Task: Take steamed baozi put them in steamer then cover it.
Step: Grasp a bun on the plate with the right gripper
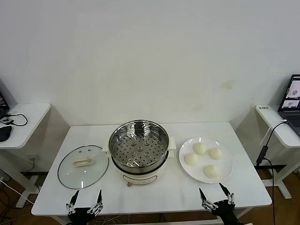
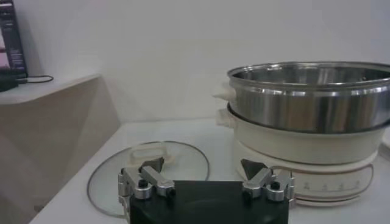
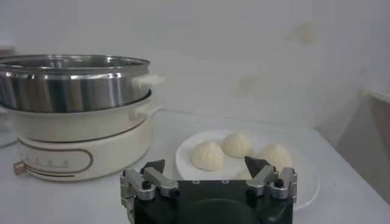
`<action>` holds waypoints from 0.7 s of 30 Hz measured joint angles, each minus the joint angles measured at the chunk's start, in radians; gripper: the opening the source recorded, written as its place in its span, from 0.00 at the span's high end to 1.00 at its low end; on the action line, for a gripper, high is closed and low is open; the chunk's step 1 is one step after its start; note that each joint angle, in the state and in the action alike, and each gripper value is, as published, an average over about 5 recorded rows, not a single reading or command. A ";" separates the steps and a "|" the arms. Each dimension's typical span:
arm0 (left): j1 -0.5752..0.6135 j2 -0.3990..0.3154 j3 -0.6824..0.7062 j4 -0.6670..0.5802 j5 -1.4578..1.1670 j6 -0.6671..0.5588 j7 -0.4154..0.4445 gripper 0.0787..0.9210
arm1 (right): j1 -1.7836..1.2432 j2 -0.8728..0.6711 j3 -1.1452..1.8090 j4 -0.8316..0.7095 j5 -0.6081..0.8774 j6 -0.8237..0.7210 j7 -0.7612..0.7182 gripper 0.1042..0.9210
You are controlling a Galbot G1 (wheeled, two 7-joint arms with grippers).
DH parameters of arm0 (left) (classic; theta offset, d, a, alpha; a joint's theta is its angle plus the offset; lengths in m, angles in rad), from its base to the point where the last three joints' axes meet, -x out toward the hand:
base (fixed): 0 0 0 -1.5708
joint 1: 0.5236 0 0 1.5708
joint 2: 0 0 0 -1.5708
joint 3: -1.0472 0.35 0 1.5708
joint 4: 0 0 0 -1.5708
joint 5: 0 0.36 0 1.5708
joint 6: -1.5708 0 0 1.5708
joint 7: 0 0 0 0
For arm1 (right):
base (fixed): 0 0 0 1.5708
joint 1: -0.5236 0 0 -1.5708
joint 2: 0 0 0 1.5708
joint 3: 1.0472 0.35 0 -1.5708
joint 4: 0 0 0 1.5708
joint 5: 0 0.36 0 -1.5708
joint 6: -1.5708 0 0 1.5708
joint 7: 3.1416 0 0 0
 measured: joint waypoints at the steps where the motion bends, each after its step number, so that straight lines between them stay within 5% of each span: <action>1: -0.001 0.000 0.000 -0.002 0.003 0.002 0.000 0.12 | 0.005 -0.004 0.005 -0.001 -0.007 -0.003 0.000 0.12; 11: -0.020 -0.003 -0.014 -0.014 0.070 0.033 0.014 0.12 | 0.146 -0.168 0.088 -0.052 -0.191 -0.080 -0.049 0.12; 21: -0.038 -0.021 -0.014 -0.021 0.144 0.051 0.022 0.12 | 0.473 -0.453 -0.033 -0.265 -0.326 -0.123 -0.230 0.12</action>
